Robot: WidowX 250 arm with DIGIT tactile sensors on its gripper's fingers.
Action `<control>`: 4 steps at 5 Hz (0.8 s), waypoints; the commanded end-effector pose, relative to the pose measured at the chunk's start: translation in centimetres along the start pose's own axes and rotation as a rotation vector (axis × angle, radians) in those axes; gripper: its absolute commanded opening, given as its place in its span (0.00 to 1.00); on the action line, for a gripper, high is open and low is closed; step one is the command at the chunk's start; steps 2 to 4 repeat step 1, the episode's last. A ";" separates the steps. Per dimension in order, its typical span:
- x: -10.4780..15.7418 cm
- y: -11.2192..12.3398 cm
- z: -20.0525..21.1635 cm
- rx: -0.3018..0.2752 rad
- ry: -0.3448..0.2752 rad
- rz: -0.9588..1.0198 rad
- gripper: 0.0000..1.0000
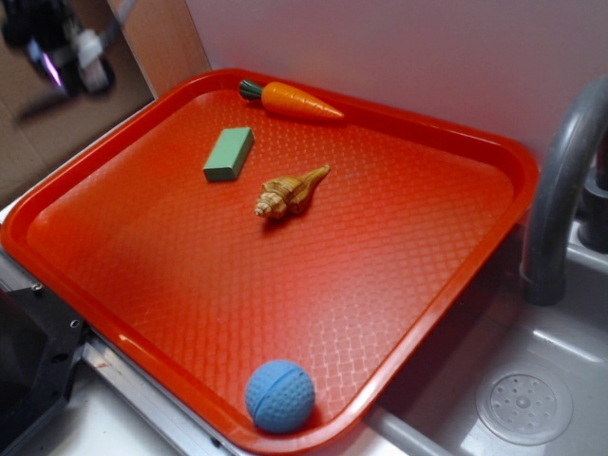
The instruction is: Grab the wood chip.
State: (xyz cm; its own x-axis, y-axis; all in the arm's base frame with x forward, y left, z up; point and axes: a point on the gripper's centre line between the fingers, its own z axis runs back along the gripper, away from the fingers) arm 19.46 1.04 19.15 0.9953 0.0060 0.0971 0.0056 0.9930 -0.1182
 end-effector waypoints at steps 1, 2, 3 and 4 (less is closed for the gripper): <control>0.3 -0.4 1.7 0.068 -0.029 0.045 0.00; 0.3 -0.4 1.7 0.068 -0.029 0.045 0.00; 0.3 -0.4 1.7 0.068 -0.029 0.045 0.00; 0.3 -0.4 1.7 0.068 -0.029 0.045 0.00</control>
